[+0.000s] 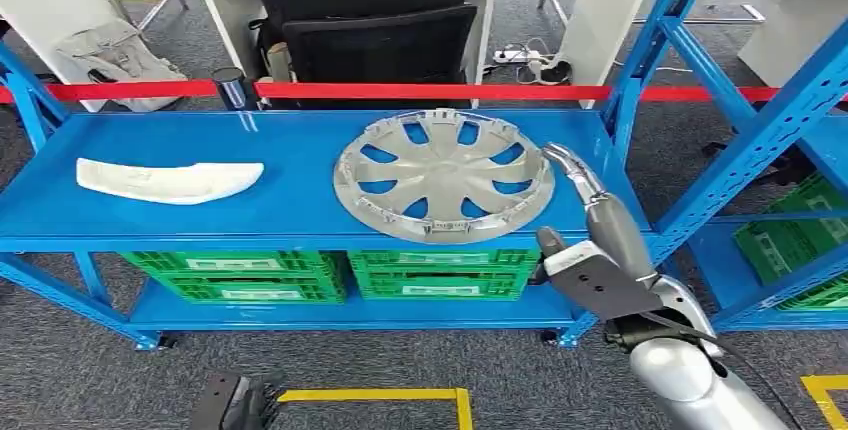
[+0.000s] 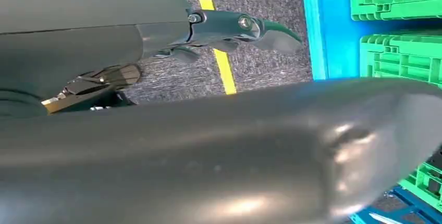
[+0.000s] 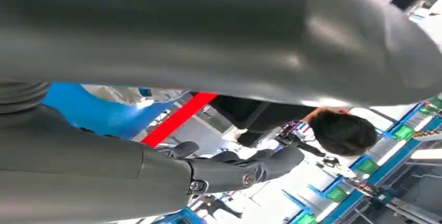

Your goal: Take the parts from the cabinet and place them on the table.

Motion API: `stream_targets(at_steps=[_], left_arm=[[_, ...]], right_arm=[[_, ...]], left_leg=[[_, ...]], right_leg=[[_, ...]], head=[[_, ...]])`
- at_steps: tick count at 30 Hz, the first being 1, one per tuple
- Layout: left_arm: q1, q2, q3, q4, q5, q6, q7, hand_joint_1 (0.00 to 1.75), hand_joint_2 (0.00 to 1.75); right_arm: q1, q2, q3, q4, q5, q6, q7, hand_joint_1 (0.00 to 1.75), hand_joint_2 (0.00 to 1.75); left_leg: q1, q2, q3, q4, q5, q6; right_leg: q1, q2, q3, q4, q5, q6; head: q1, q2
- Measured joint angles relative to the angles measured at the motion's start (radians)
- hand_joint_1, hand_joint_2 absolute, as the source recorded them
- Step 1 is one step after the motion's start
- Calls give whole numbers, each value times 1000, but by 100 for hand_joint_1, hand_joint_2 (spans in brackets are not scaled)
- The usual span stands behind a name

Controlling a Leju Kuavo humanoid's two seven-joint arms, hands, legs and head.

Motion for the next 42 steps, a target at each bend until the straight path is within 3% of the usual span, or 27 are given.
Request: stream_targets(at_steps=[42], left_arm=[[0, -2, 0, -1, 1, 0, -12, 0, 0]], right_arm=[[1, -2, 3, 0, 12, 0, -1, 0, 0]], left_leg=[[0, 0, 0, 0, 0, 0]], right_leg=[[0, 0, 0, 0, 0, 0]], head=[[0, 0]])
